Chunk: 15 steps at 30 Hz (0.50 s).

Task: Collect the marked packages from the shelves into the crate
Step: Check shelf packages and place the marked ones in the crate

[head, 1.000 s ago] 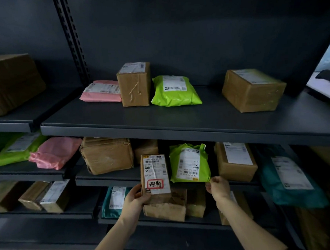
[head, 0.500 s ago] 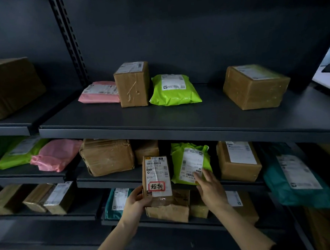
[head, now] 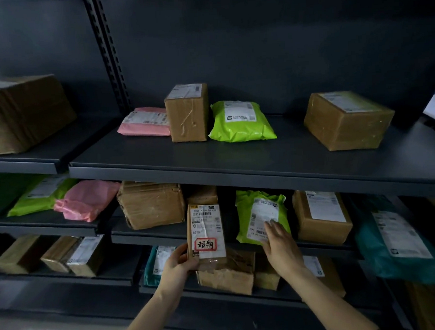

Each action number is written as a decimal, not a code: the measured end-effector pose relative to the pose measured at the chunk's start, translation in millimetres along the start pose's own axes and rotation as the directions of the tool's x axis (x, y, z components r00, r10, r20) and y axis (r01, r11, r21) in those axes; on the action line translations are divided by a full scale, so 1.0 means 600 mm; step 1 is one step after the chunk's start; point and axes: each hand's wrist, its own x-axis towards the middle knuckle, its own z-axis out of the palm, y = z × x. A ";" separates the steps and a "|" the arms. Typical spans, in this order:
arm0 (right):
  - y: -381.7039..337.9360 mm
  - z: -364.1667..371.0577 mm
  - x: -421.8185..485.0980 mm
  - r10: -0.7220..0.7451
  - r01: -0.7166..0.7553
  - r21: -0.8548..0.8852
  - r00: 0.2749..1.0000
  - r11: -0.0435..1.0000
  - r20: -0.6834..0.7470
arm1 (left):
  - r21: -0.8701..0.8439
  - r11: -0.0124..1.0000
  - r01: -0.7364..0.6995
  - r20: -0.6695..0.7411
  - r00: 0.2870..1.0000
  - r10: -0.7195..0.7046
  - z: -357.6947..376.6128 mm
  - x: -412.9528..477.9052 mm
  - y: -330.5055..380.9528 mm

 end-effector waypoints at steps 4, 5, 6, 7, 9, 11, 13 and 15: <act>-0.055 -0.008 0.018 -0.015 0.016 0.019 1.000 1.000 -0.024 | 0.014 1.000 0.016 -0.039 0.999 -0.015 -0.036 -0.003 0.010; -0.071 -0.008 0.023 -0.022 0.022 0.016 1.000 1.000 -0.021 | 0.017 1.000 0.013 -0.051 0.999 -0.012 -0.047 -0.005 0.016; -0.086 -0.007 0.028 -0.025 0.025 0.018 1.000 1.000 -0.018 | 0.015 1.000 0.008 -0.064 0.998 -0.007 -0.058 -0.007 0.024; -0.100 -0.005 0.033 -0.023 0.023 0.022 1.000 0.999 -0.016 | 0.007 1.000 0.003 -0.077 0.997 -0.003 -0.069 -0.008 0.031; -0.131 0.003 0.042 -0.011 0.012 0.032 1.000 0.999 -0.018 | 0.005 1.000 -0.005 -0.102 0.995 0.006 -0.092 -0.010 0.043; -0.159 0.013 0.051 -0.004 0.005 0.047 1.000 0.999 -0.014 | 0.018 1.000 -0.014 -0.125 0.992 0.016 -0.113 -0.011 0.048; -0.185 0.022 0.064 -0.008 0.009 0.064 1.000 0.998 -0.013 | 0.013 1.000 -0.019 -0.148 0.989 0.021 -0.135 -0.011 0.048; -0.211 0.029 0.080 -0.021 0.023 0.069 0.999 0.997 -0.034 | -0.016 1.000 -0.019 -0.173 0.985 0.016 -0.158 -0.004 0.047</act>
